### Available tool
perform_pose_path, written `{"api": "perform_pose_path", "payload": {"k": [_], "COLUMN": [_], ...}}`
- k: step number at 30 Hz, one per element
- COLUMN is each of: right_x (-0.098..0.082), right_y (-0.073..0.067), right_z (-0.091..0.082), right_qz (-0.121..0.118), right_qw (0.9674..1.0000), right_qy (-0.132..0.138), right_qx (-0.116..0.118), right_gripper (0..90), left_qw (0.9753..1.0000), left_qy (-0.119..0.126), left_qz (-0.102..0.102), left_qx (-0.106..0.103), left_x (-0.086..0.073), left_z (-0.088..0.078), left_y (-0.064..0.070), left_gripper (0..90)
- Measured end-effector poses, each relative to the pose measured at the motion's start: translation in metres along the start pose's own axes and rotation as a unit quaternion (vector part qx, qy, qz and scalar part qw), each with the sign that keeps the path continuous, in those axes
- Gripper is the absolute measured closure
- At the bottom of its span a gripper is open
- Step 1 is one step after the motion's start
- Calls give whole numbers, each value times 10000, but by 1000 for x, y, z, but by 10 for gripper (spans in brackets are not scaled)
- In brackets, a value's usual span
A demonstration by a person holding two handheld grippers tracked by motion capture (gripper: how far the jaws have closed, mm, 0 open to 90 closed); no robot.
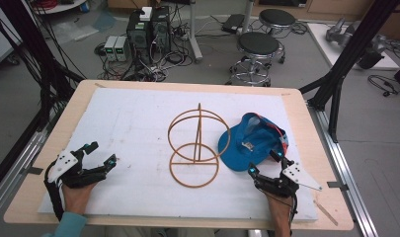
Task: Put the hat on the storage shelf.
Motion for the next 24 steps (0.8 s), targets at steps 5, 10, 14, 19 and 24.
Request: {"api": "perform_pose_path", "payload": {"k": [5,10,14,19,24], "right_x": [0,0,0,0,1], "right_y": [0,-1,-1,-2,-3], "right_z": [-1,-1,-1,-1,-2], "right_qz": [-10,-32,-53,-53,-161], "right_qw": [10000,10000,10000,10000,9998], "right_qy": [1,33,37,43,102], "right_qx": [12,21,12,31,31], "right_gripper": [104,105,104,104,104], "left_qw": [10000,9999,9999,9999,9998], "left_qy": [-13,-11,64,89,138], "left_qz": [67,107,152,111,149], "left_qx": [19,32,53,50,26], "left_x": [0,0,1,1,2], "left_z": [0,0,-1,-1,-2], "left_y": [1,1,2,2,3], "left_gripper": [159,159,159,159,159]}}
Point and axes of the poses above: each handheld gripper's, and its own axes: z roughly forward along the jaws, x roughly out of its top, y roughly to its right, the point moved 10 cm from there along z, roughly forward along the jaws, and after that the axes turned 1 degree about x, right-handed, at the moved point
